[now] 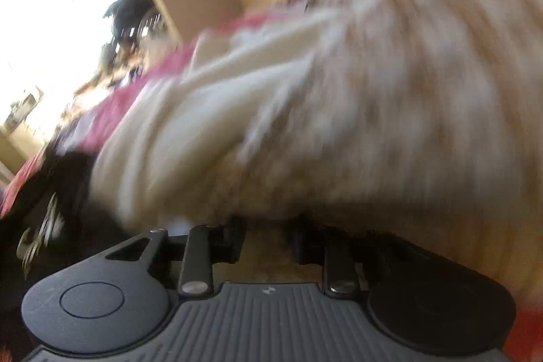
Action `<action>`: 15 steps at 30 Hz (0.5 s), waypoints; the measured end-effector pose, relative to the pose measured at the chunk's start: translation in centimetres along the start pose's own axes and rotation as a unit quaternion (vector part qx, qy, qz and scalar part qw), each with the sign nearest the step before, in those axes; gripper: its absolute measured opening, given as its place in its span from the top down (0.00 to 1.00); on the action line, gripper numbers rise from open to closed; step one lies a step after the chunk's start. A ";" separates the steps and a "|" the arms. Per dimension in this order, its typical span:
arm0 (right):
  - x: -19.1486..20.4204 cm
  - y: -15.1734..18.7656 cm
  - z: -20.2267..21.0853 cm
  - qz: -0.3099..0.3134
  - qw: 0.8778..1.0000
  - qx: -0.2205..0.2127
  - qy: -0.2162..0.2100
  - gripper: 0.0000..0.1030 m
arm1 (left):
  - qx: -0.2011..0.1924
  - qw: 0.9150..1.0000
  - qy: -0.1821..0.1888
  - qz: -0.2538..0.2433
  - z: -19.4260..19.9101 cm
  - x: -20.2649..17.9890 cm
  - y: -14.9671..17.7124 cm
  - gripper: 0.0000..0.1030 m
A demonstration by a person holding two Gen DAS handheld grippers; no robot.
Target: Fold clothes
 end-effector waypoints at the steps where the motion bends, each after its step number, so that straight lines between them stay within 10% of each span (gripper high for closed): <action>1: -0.6 -1.3 -0.9 0.001 1.000 -0.008 0.005 0.76 | 0.001 1.000 -0.003 0.003 -0.1 -0.1 -0.1 0.29; 11: -8.3 -19.7 -8.3 -0.102 0.987 -0.116 0.037 0.84 | 0.014 1.000 -0.015 0.022 0.1 0.0 0.0 0.29; 15: -3.9 -17.9 -6.5 -0.058 0.998 -0.008 -0.017 0.66 | 0.014 0.999 -0.001 0.031 0.2 0.2 0.3 0.29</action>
Point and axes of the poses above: each gripper's, at about its wrist camera, not at the fingertips, and z roughly against the way its jaws point, x to its left, y to its underside, the point moved 7 cm from there along -z, roughly the way its jaws point, and after that the axes turned 15 degrees about -y, right-handed, at the moved point
